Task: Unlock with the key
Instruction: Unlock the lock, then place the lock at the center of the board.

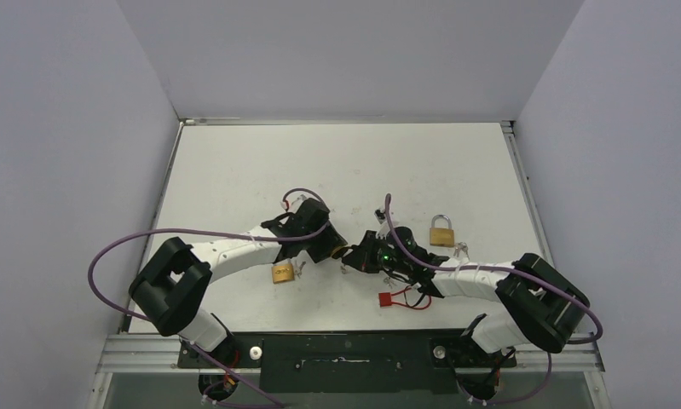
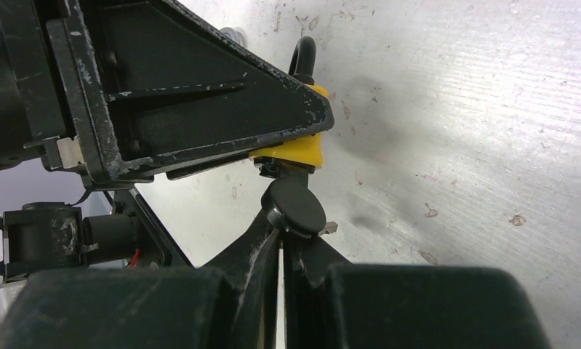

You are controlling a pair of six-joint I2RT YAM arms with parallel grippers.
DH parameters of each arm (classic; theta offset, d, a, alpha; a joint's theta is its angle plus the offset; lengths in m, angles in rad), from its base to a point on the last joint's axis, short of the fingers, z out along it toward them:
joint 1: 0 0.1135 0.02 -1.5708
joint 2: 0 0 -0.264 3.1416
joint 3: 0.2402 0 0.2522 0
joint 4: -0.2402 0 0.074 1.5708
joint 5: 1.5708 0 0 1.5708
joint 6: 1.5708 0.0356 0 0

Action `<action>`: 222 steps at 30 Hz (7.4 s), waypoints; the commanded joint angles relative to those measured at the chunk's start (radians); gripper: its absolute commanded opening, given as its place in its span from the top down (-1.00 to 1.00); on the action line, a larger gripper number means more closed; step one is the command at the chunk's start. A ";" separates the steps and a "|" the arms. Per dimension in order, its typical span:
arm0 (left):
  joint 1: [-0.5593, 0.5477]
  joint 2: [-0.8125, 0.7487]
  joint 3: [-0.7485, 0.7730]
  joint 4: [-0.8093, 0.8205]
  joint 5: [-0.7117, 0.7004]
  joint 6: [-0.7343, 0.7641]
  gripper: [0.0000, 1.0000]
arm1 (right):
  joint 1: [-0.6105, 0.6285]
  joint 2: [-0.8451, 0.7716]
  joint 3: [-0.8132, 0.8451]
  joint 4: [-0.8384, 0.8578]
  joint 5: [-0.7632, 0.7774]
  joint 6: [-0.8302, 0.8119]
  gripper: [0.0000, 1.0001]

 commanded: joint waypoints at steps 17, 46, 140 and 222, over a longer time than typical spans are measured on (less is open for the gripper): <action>-0.043 -0.075 0.046 0.179 0.244 -0.003 1.00 | -0.046 0.042 0.109 0.049 -0.050 0.022 1.00; -0.052 -0.117 -0.045 0.274 0.214 -0.140 1.00 | -0.046 0.075 0.140 0.117 0.039 -0.041 0.85; 0.048 -0.218 -0.101 0.298 0.059 -0.244 1.00 | 0.014 -0.009 0.043 0.207 0.119 -0.014 0.60; 0.040 -0.482 -0.107 0.602 0.404 1.193 1.00 | -0.179 -0.373 0.598 -0.760 0.006 -0.294 -0.49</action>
